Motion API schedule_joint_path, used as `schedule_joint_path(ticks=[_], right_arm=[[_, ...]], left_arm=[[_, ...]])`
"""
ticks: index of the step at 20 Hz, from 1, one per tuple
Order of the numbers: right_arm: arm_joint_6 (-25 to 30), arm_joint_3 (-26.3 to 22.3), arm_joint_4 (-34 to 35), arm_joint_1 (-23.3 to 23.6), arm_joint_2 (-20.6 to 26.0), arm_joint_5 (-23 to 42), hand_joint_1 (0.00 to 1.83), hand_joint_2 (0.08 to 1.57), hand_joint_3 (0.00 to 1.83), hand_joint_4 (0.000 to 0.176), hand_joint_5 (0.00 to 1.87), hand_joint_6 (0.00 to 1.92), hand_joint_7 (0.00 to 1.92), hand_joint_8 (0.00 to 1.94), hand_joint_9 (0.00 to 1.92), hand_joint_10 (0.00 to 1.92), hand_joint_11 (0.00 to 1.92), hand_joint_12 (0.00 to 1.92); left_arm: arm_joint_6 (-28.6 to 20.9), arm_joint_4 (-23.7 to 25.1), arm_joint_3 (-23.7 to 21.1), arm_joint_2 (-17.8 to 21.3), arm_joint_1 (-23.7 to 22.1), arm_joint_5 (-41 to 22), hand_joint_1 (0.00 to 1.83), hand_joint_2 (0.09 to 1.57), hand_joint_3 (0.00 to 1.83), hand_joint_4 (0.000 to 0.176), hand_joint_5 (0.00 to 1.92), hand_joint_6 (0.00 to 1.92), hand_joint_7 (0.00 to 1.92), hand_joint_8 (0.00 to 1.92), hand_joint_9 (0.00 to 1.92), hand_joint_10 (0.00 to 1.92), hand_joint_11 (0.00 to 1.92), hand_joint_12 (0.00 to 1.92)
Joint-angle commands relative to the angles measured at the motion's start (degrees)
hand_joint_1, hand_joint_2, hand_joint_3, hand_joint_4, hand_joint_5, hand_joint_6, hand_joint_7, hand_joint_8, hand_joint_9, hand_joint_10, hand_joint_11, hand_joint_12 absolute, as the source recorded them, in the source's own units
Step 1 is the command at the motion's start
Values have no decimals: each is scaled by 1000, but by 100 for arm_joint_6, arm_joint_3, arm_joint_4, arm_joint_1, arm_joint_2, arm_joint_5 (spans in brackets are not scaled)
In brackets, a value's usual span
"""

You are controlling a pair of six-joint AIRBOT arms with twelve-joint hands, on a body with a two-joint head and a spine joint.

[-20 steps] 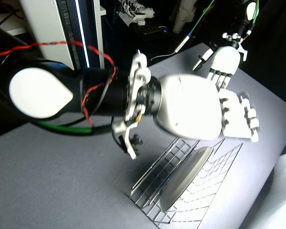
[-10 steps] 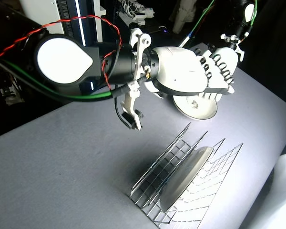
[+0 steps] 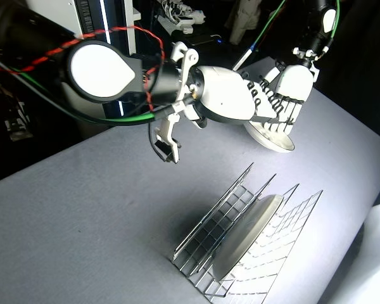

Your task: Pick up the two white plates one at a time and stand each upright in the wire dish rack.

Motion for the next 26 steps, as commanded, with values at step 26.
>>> schedule_joint_path(ticks=[26], right_arm=[[-272,1962,-48,-375,-2472,220,1437,1015,27,0,0,0,0,0,0,0,8,4]], left_arm=[[-19,121,64,-85,-19,-163,0,1179,0,0,0,0,0,0,0,0,0,0]])
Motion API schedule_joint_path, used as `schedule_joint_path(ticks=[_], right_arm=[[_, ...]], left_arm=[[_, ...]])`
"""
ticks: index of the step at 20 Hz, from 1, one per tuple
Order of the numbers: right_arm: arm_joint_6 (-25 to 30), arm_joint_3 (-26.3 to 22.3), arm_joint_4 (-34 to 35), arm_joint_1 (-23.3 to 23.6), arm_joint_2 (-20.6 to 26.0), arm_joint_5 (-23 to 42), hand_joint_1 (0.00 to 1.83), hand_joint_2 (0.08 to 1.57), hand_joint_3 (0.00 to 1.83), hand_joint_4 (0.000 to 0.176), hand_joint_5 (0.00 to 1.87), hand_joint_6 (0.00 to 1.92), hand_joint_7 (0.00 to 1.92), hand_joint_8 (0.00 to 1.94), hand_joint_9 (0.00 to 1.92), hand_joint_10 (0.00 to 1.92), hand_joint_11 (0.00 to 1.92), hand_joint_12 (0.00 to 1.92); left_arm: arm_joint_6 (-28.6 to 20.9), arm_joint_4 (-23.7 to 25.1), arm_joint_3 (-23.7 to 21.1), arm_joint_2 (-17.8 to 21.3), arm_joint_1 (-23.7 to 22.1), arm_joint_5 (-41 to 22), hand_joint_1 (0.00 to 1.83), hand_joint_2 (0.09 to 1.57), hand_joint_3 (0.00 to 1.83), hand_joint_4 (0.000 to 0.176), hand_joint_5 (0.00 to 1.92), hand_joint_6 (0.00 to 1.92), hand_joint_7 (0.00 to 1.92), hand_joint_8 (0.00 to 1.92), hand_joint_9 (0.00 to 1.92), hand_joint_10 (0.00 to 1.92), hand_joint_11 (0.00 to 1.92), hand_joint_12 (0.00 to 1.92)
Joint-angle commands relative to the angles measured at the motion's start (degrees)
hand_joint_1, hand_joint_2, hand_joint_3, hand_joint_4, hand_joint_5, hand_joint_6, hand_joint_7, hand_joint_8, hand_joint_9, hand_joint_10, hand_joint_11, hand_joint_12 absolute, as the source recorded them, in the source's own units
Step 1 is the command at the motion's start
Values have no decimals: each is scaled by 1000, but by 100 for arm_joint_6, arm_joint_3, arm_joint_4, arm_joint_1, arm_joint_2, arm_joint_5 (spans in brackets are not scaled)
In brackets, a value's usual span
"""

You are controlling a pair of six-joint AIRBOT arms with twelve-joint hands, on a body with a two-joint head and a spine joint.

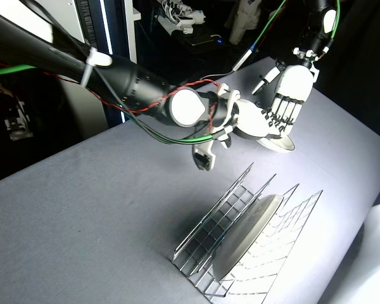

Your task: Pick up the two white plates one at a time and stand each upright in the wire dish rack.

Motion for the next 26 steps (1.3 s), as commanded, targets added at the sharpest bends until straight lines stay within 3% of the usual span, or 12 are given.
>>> schedule_joint_path(ticks=[1,13,18,19,21,23,25,26], right_arm=[[-38,45,129,10,-33,485,1435,1022,27,0,0,0,0,0,0,0,13,6],[-188,440,130,-130,-564,499,1486,1108,1,0,0,0,0,0,0,0,0,99],[-196,485,131,-134,-585,494,1509,1104,0,0,26,6,22,5,39,11,0,616],[-200,485,130,-141,-584,494,1485,1081,0,0,143,27,155,20,159,40,0,896],[-200,485,130,-148,-584,495,1453,1063,0,0,296,30,318,19,332,55,0,1162],[-200,486,130,-155,-584,495,1460,1108,8,0,459,39,479,23,510,70,103,1237],[-200,486,130,-158,-584,495,1418,1084,0,0,734,61,783,37,823,111,405,1179],[-200,485,130,-160,-584,496,1477,1072,0,0,908,715,1232,10,1017,684,813,1401]], left_arm=[[-17,86,5,-59,0,-99,0,1180,0,0,0,0,0,0,0,0,0,0],[-18,86,28,-60,-31,-104,0,1188,0,0,0,0,0,0,0,0,0,0],[-18,86,27,-61,-38,-106,0,1190,1,0,7,3,0,0,0,0,0,0],[-18,86,27,-61,-38,-106,0,1191,2,0,10,4,0,0,0,0,0,0],[-18,85,28,-60,-38,-106,0,1187,0,0,0,0,0,0,0,0,0,0],[-18,85,29,-60,-38,-106,0,1184,0,0,0,0,0,0,0,0,0,0],[-18,85,34,-60,-38,-106,0,1186,0,0,41,15,3,1,0,0,14,6],[-18,85,35,-60,-38,-106,0,1185,0,0,7,2,0,0,0,0,2,0]])
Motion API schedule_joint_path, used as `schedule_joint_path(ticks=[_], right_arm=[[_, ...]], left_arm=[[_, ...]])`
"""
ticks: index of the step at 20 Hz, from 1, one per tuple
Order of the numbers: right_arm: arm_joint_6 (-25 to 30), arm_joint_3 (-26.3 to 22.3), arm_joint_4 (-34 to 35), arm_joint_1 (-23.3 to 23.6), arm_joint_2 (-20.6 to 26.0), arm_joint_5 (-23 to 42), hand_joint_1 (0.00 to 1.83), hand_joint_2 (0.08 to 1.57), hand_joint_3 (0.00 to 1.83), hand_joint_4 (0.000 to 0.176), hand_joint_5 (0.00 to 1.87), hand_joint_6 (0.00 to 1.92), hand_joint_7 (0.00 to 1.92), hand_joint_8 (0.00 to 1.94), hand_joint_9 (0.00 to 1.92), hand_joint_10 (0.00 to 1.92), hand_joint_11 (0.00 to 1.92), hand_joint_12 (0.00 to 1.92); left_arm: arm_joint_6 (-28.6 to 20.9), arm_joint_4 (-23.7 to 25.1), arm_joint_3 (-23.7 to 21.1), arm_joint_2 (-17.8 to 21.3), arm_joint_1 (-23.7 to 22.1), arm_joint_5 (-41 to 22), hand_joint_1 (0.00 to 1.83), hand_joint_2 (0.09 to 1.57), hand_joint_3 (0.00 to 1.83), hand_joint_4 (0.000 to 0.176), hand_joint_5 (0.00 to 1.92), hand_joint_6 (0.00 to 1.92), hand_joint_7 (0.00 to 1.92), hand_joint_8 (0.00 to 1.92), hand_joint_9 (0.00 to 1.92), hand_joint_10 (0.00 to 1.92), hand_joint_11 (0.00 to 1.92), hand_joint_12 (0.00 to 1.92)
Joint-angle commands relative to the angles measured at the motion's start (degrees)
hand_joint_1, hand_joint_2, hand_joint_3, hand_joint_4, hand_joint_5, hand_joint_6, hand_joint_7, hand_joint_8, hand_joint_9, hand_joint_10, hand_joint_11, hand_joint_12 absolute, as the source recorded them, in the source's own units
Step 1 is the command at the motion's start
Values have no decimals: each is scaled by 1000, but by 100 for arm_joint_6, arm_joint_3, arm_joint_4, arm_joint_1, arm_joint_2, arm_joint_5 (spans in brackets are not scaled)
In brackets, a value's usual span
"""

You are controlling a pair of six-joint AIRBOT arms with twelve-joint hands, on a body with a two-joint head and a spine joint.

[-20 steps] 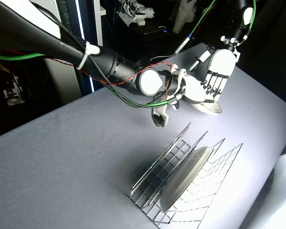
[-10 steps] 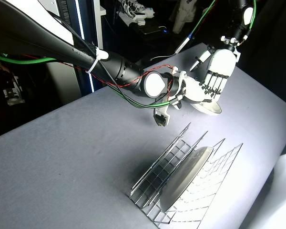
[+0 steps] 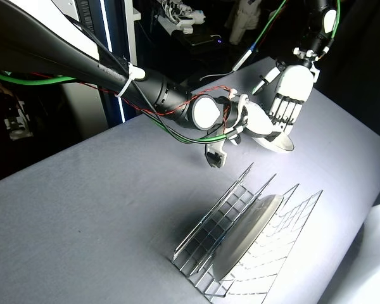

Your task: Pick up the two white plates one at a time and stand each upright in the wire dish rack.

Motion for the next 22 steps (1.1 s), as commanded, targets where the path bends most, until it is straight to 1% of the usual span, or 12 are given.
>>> schedule_joint_path(ticks=[1,2,3,5,6,10,13,14,15,16,21,22], right_arm=[[9,15,84,-15,4,234,1490,1069,1,0,958,783,1120,543,1029,870,873,1477],[7,15,84,-18,5,234,1409,1073,3,0,967,846,1078,736,1053,1013,912,1209],[5,16,84,-20,5,234,1393,1076,0,0,963,873,1061,783,1065,1035,968,1089],[2,15,84,-25,5,234,1388,1074,1,0,974,898,1060,777,1062,1029,991,1030],[2,14,84,-27,5,235,1384,1087,1,0,935,960,1028,808,1044,1073,949,1045],[-1,13,84,-30,7,257,1384,1088,0,0,923,971,1033,809,1047,1066,939,1041],[-1,14,85,-26,19,374,1384,1091,1,0,914,984,1020,834,1044,1067,928,1041],[-1,14,86,-24,30,435,1471,1083,0,0,917,930,1021,774,1053,935,892,1413],[-1,13,86,-25,57,582,1405,1075,2,0,942,944,1058,751,1073,991,911,1162],[3,12,132,-14,91,709,1389,1075,0,0,954,941,1060,767,1069,1007,958,1001],[4,-102,557,114,339,1017,1388,1075,0,0,952,946,1074,741,1062,1021,949,986],[4,-164,609,140,393,1022,1473,1072,0,0,945,905,1064,712,1070,892,893,1386]], left_arm=[[-14,76,11,-57,8,-67,0,1184,0,0,1,0,0,0,0,0,0,0],[-15,76,11,-57,9,-67,0,1186,0,0,0,0,0,0,0,0,0,0],[-15,76,11,-57,9,-67,0,1186,0,0,0,0,0,0,0,0,0,0],[-23,76,9,-57,21,-67,0,1184,0,0,15,5,0,0,0,0,2,0],[-58,75,9,-56,15,-84,0,1181,0,0,13,3,0,0,0,0,0,0],[-123,75,-16,9,-156,-149,0,1187,1,0,0,0,0,0,0,0,0,0],[-166,75,-148,178,-470,-251,0,1187,1,0,1,0,0,0,0,0,1,1],[-173,75,-185,228,-575,-293,0,1190,2,0,0,0,0,0,0,0,0,0],[-173,75,-266,325,-734,-313,0,1190,2,0,0,0,0,0,0,0,0,0],[-173,76,-334,403,-903,-286,0,1199,5,0,25,9,0,0,0,0,14,6],[-350,447,-432,630,-1561,-108,0,1186,0,0,1,0,0,0,0,0,0,0],[-350,478,-449,669,-1620,-108,0,1188,0,0,0,0,0,0,0,0,0,0]])
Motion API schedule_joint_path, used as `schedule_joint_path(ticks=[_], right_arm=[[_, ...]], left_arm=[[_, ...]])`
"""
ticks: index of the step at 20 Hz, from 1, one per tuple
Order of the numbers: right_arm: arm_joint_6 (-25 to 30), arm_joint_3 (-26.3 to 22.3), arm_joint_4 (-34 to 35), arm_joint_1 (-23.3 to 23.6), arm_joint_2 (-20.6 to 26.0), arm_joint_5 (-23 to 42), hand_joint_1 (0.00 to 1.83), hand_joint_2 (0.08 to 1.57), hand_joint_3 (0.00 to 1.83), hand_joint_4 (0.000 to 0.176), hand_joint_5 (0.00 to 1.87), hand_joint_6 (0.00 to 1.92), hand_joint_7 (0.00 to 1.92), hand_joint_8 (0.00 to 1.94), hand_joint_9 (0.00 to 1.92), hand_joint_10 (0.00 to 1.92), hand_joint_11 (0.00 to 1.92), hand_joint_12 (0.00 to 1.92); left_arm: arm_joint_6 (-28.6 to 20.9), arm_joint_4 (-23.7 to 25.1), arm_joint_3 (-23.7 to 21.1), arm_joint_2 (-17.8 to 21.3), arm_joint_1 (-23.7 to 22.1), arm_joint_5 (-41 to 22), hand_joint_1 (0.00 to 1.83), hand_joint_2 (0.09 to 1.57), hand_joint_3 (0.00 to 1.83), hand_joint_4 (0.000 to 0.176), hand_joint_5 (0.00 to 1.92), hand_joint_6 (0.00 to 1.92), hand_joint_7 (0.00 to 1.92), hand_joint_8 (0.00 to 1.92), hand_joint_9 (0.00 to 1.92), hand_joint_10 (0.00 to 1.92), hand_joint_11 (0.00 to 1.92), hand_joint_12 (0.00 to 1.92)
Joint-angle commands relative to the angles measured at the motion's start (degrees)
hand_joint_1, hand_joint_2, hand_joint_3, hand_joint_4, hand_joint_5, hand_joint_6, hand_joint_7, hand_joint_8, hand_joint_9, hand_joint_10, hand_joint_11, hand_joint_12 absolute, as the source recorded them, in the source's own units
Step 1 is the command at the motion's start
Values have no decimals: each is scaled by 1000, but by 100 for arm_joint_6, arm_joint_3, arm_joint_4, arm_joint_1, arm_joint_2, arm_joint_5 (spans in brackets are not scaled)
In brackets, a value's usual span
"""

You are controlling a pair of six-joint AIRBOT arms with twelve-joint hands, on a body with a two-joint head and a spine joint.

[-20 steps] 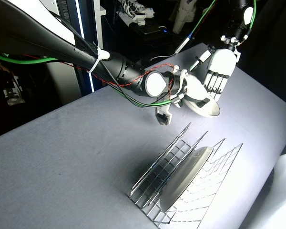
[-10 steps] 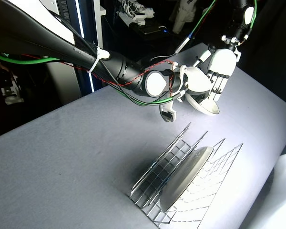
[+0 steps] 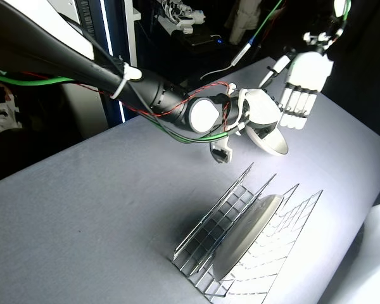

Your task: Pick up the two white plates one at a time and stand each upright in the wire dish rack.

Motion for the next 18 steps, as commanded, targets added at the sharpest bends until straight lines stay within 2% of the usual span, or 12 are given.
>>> schedule_joint_path(ticks=[1,3,8,11,13,14,17,18], right_arm=[[37,-75,212,80,75,399,1490,1071,0,0,942,898,1063,705,1073,866,884,1463],[37,-253,333,157,241,425,1495,1064,0,0,966,857,1078,676,1079,853,900,1466],[47,-660,719,401,655,432,1495,1071,0,0,933,899,1073,693,1063,873,887,1486],[54,-994,936,539,924,479,1497,1055,0,0,975,828,1128,586,1100,822,921,1449],[61,-1219,1131,628,1078,484,1479,1059,2,0,965,882,1118,631,1064,870,916,1387],[61,-1308,1171,665,1145,484,1495,1068,0,0,931,924,1081,691,1060,847,910,1445],[65,-1556,1346,736,1370,503,1495,1071,1,0,912,937,1061,724,1079,837,899,1461],[66,-1620,1426,752,1437,542,1410,1072,3,0,923,973,1065,748,1092,944,932,1148]], left_arm=[[-22,-217,-12,98,-106,-149,0,1189,0,0,0,0,0,0,0,0,0,0],[-22,-104,-44,170,-202,-151,0,1197,2,0,44,17,13,5,2,1,42,19],[-161,113,-18,289,-470,-272,0,1193,1,0,0,0,0,0,0,0,0,0],[-285,235,-12,343,-690,-277,0,1201,4,0,10,4,0,0,0,0,0,0],[-350,239,-36,412,-777,-278,0,1194,0,0,32,12,5,2,0,0,24,11],[-354,241,-71,476,-806,-299,0,1198,2,0,52,13,24,6,4,1,28,15],[-259,415,-82,564,-871,-471,0,1192,0,0,5,1,0,0,0,0,0,0],[-225,488,-22,563,-869,-475,0,1200,3,0,9,3,0,0,0,0,0,0]])
